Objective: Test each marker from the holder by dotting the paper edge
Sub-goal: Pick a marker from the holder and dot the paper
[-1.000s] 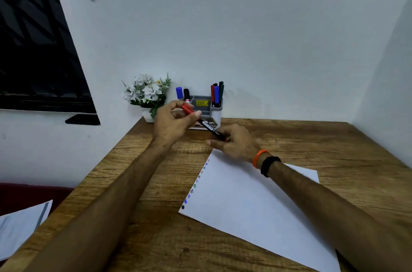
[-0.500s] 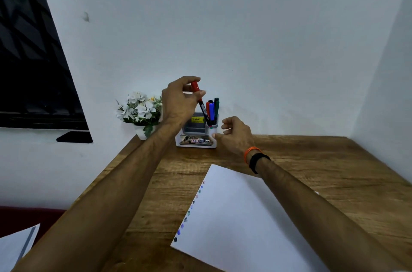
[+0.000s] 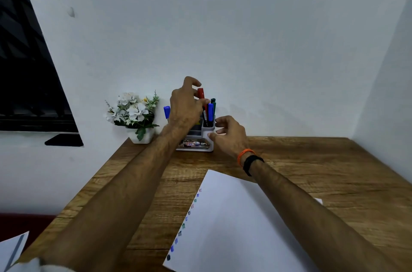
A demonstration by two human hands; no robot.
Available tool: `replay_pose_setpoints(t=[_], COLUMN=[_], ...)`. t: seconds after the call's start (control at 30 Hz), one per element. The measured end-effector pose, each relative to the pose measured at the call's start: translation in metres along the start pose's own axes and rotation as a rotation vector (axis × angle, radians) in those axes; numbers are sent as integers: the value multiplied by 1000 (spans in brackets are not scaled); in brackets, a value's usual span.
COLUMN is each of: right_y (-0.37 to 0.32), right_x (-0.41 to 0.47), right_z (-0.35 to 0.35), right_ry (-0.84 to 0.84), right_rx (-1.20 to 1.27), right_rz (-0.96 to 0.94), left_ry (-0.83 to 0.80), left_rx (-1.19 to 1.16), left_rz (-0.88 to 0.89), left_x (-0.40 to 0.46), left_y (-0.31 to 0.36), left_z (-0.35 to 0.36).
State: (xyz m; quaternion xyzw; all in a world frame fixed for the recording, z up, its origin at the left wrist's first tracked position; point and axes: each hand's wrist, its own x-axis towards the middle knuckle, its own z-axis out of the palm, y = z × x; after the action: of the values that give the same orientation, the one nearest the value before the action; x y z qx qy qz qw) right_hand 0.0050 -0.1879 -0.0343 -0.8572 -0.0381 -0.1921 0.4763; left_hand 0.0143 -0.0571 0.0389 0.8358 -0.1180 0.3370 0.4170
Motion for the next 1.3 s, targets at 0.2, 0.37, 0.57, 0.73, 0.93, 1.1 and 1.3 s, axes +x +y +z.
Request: replay_pose_setpoints(t=[0.2,0.37,0.57,0.73,0.93,1.1,1.3], right_y=[2,2,0,-2,-8,-16,-22], right_x=[0,-5,-6,-7,-9,-22,-65], right_z=[1,5,8,7,1,-7,-31], right_ry=[-2,-20,-18,-32,-76,-83,-125], right_rx=[6,29,31,0,-53,-84,-199], right_rz=[8,35,37,30,13,1,-70], left_ry=[-7,-155,-200,-259,-245,-193,-376], left_rx=[36,87,96,87,78,108,141], left_rz=[12,15,15,-17,-47,-54,5], left_x=[5,-19,-18,-21,-30,-49,-91], left_y=[-8,-30,-36,-37,-27,-23,-14], left_z=[4,11,-2,-3,-8,-17,-32])
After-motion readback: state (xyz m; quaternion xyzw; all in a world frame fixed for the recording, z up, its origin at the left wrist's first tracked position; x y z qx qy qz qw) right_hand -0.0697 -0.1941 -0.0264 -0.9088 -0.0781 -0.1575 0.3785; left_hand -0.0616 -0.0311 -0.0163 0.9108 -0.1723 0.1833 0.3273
